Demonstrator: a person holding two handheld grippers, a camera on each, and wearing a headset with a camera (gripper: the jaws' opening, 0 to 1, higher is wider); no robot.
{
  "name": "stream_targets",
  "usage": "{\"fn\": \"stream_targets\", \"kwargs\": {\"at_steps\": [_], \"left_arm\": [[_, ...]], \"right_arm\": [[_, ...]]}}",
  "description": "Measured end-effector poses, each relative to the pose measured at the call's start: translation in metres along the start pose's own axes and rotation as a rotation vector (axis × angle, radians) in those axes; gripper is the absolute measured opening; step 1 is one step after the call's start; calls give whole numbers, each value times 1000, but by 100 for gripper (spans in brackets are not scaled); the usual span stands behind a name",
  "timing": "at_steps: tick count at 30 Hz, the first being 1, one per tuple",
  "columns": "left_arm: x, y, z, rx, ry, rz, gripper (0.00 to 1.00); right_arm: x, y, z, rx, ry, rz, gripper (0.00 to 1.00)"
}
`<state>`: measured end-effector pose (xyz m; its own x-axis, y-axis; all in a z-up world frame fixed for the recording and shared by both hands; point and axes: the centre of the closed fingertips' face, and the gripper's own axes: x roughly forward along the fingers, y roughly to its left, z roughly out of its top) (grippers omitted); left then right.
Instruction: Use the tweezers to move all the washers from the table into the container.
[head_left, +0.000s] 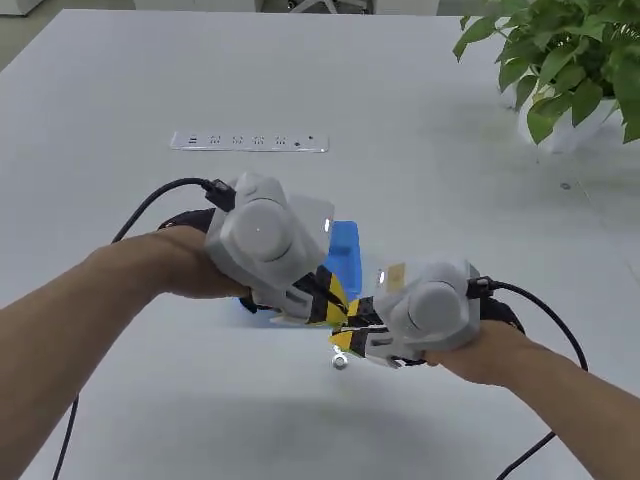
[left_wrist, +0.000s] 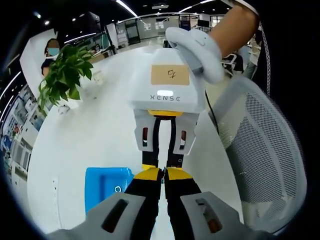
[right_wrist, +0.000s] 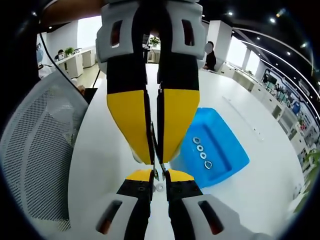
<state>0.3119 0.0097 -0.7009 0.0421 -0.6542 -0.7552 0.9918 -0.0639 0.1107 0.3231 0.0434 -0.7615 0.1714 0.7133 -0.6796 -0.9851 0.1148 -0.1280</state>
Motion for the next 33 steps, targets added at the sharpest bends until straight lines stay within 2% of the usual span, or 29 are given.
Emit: {"fn": "stream_targets", "kwargs": {"at_steps": [26,33], "left_arm": [[13,-11,-13,-30,9,-50,6],[14,-11,-13,-35,4,-52,6]], "right_arm": [[8,16,-18,61,0,21,11],[8,16,-18,65,-1,20,11]]}}
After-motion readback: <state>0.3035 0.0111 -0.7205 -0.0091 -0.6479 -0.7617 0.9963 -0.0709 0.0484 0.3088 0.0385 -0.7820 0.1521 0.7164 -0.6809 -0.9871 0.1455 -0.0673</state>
